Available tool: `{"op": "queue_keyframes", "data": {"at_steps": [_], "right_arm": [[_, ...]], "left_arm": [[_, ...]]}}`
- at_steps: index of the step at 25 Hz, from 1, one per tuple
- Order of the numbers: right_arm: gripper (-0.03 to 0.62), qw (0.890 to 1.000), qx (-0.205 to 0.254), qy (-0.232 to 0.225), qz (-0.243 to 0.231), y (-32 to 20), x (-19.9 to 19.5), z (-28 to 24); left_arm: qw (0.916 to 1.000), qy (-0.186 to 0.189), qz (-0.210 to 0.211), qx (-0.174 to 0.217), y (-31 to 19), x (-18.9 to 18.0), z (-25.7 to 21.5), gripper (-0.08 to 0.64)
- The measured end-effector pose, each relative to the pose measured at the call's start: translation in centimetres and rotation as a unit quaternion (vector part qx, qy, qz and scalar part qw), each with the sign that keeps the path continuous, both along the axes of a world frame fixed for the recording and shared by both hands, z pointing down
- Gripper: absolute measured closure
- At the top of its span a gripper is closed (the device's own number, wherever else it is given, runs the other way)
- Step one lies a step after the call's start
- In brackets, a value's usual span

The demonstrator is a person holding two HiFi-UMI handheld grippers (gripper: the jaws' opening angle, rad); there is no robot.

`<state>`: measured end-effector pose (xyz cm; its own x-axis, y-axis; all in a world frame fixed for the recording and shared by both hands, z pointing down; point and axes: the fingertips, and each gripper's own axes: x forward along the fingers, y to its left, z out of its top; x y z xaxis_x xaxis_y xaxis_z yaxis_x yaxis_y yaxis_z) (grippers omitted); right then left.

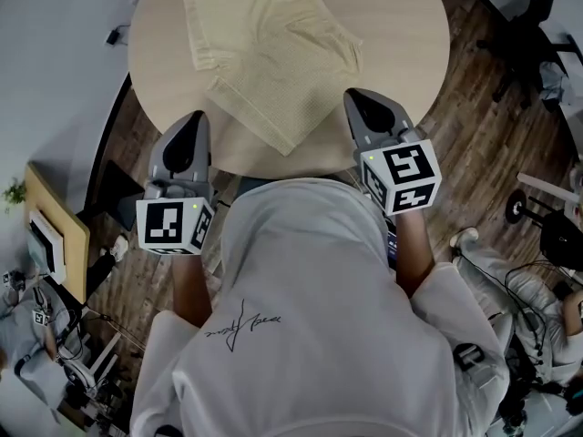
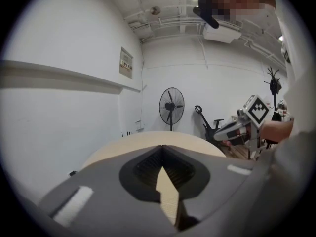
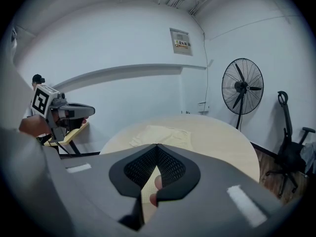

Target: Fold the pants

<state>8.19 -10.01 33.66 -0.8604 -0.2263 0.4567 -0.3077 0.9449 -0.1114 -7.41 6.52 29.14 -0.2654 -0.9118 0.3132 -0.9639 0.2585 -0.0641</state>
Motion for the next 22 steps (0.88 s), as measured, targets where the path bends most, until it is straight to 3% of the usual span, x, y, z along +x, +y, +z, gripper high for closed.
{"op": "queue_keyframes", "data": {"at_steps": [8,12,22], "right_arm": [[0.594,1.0,-0.009,0.005,-0.003,-1.2,-2.6,1.0],[0.594,1.0,-0.006,0.013,-0.003,-2.2,-3.5,1.3],[0.594,1.0,-0.002,0.014,0.006,-4.8,-6.4,1.4]], "left_arm": [[0.9996,-0.009,-0.015,-0.024,-1.8,-4.4,1.1,0.507],[0.9997,0.006,-0.021,-0.012,-2.6,-6.3,1.2,0.508],[0.9986,0.027,-0.027,-0.036,-3.8,-9.8,3.0,0.508]]}}
